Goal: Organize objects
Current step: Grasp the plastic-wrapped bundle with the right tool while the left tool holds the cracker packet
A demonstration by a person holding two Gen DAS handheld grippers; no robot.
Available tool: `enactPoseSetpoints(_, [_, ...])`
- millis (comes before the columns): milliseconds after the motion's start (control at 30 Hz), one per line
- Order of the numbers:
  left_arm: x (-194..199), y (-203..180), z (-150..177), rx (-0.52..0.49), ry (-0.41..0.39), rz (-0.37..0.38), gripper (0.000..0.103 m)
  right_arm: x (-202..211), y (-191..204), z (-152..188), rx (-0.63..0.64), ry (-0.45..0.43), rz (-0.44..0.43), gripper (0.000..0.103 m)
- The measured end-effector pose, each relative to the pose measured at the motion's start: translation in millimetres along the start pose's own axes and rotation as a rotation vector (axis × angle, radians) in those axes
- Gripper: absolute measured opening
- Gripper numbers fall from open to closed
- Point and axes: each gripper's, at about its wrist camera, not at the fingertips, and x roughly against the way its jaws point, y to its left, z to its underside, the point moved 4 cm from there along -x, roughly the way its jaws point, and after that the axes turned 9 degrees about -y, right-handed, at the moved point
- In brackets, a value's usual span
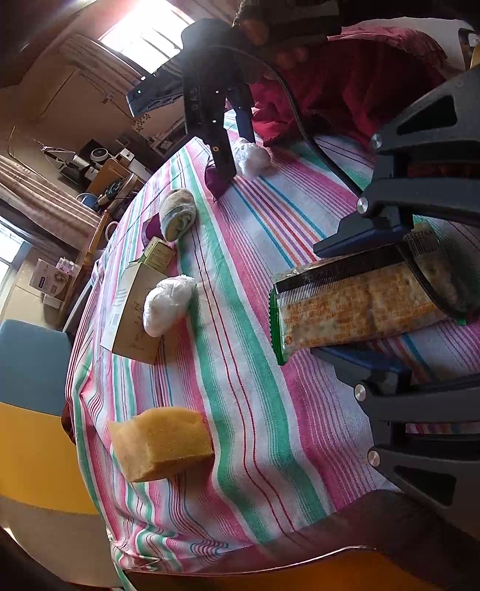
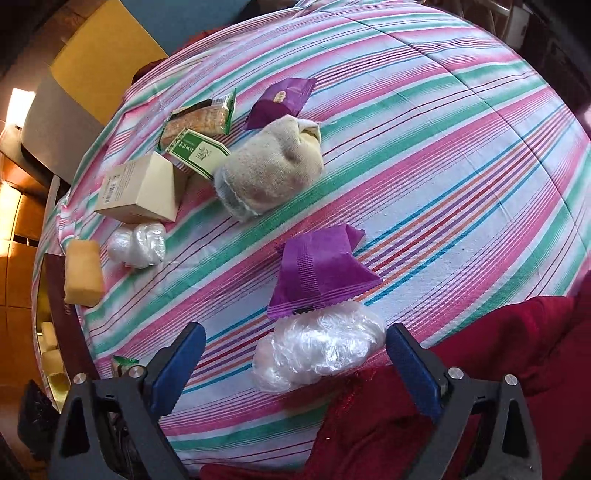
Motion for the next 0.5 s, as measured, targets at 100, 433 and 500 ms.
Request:
enactPoseSetpoints(100, [0.3, 1.1, -0.1, 0.005, -0.001, 0.004, 0.047, -8.9, 4.7, 3.9, 0.046, 0.033, 0.045, 0.07])
enactPoseSetpoints(433, [1.6, 0.2, 1.3, 0.006, -0.01, 0.001, 0.047, 5.4, 50.4, 22.1, 0.303, -0.052, -0.082, 0.049])
enactPoseSetpoints(500, [1.5, -0.2, 0.9, 0.005, -0.01, -0.001, 0.047, 4.7, 60.0, 27.2, 0.355, -0.049, -0.085, 0.049])
